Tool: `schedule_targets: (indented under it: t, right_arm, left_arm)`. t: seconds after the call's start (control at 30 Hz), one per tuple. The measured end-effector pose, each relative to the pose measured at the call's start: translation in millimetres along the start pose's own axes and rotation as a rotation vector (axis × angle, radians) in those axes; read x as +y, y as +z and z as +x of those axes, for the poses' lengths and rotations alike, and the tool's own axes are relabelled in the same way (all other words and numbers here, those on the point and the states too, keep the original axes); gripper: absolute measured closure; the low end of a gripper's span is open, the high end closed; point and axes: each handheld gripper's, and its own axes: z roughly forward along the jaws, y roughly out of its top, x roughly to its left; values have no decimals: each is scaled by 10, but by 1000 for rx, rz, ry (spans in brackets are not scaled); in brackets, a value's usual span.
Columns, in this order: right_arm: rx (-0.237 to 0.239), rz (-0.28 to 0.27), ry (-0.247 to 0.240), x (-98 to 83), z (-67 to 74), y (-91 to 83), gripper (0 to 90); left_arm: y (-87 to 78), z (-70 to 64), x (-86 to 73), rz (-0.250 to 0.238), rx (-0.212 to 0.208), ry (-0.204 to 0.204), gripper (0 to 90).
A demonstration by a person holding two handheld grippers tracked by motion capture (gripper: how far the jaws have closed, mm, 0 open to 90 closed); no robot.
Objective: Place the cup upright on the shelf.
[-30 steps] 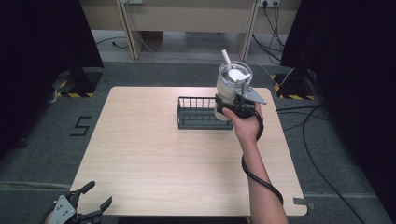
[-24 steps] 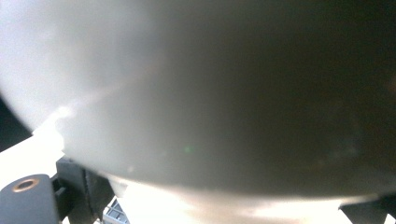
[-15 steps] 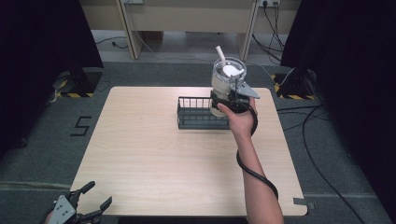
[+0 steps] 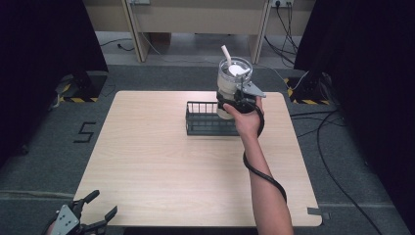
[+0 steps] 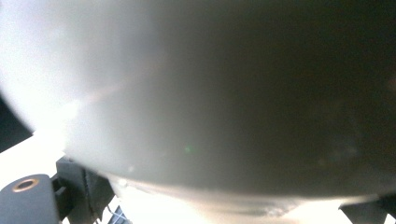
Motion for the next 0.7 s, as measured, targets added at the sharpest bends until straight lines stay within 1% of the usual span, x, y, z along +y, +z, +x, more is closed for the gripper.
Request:
schedule_targets:
  t: [0.23,0.33,0.43,0.7]
  right_arm:
    - [-1,18,3,-20,6,111,102]
    - [-5,25,-4,-26,9,159,102]
    - [-7,25,2,-34,13,195,102]
    - [-13,48,9,-117,10,295,102]
  left_arm:
    - [-2,0,0,0,-1,3,195]
    - [-2,1,0,0,0,2,195]
    - [-2,1,0,0,0,1,195]
    - [1,0,-1,1,1,0,195]
